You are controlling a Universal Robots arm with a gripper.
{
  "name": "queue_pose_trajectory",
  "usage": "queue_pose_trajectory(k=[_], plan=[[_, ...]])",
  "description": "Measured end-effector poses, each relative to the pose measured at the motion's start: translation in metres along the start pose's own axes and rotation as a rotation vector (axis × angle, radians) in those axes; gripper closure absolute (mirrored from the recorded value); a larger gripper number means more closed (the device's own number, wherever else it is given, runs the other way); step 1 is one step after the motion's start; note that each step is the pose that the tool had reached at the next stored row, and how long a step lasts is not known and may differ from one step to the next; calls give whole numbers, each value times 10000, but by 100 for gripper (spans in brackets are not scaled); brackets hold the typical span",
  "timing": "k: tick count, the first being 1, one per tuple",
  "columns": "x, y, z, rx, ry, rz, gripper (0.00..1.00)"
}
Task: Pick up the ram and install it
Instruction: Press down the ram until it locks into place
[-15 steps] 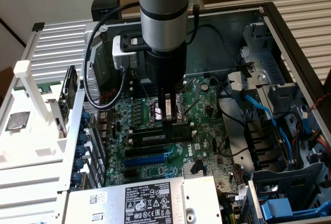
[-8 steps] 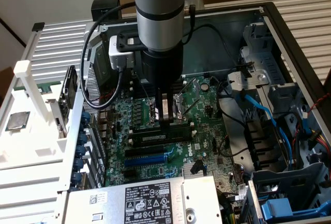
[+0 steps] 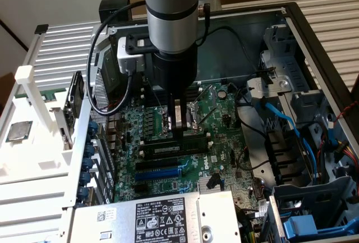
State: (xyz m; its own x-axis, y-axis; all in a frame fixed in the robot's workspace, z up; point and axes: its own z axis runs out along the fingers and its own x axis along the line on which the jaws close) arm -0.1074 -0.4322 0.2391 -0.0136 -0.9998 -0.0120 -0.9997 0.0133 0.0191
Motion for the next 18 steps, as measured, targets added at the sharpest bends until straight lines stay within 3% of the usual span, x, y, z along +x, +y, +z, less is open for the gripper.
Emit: queue_pose_trajectory(k=[8, 18], plan=[[-5, 7, 60, 81, -1, -2, 90], [4, 11, 77, 86, 20, 0, 90]])
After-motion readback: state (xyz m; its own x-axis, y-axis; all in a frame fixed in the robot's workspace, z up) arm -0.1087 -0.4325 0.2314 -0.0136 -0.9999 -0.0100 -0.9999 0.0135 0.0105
